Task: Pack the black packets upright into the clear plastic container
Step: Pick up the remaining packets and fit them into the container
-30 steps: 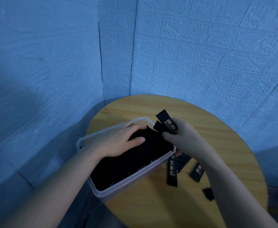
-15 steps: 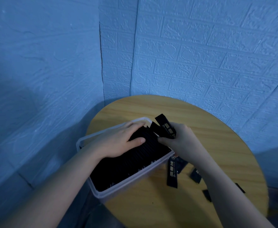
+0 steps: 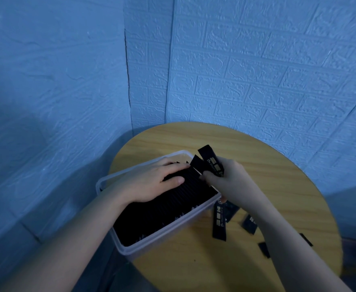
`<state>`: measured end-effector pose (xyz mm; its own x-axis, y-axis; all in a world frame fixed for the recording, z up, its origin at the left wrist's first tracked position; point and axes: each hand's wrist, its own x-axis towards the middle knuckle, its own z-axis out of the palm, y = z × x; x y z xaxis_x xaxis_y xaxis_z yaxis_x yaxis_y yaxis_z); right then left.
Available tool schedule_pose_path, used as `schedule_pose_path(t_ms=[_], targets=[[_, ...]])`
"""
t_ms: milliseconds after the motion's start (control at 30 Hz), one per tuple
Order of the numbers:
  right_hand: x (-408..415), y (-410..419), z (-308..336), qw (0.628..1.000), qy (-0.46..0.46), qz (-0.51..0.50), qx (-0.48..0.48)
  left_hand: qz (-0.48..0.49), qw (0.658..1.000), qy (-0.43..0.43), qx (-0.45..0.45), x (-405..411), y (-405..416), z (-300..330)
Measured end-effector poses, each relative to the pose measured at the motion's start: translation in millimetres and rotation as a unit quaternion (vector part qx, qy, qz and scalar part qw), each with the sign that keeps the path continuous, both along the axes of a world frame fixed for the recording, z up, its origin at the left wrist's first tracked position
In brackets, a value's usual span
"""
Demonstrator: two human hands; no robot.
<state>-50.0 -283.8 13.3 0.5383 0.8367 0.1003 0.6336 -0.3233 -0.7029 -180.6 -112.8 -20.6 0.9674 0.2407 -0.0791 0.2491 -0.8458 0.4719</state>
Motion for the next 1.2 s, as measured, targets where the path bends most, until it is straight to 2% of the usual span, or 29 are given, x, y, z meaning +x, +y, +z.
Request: schedule_pose_path(t_ms=[133,267,533,600,767,900,1200], targets=[[1.3,4.3,3.7,0.999,-0.003,-0.012,-0.030,-0.001,1.000,-0.004,-0.009,-0.3,-0.8,0.4],[3.6,12.4,-2.9,0.993,-0.090,-0.049,-0.065,0.000,1.000,-0.004,-0.007,0.1,-1.1,1.8],[4.3,15.9,-4.3,0.985,-0.140,-0.088,-0.058,-0.003,1.000,-0.006,-0.005,-0.1,0.9,-0.5],[4.0,15.8,-1.6,0.985,-0.139,-0.085,-0.055,-0.006,1.000,-0.012,-0.009,-0.3,2.3,-2.3],[4.2,14.7,2.7,0.997,-0.070,-0.034,-0.030,-0.005,1.000,-0.016,-0.012,-0.6,1.1,-1.2],[5.4,16.0,1.8,0.994,-0.103,-0.027,-0.032,-0.003,1.000,-0.014,-0.003,-0.1,-0.8,0.8],[2.1,14.5,-1.2,0.993,-0.092,-0.057,-0.056,0.001,1.000,-0.024,0.010,-0.2,0.6,-1.6]])
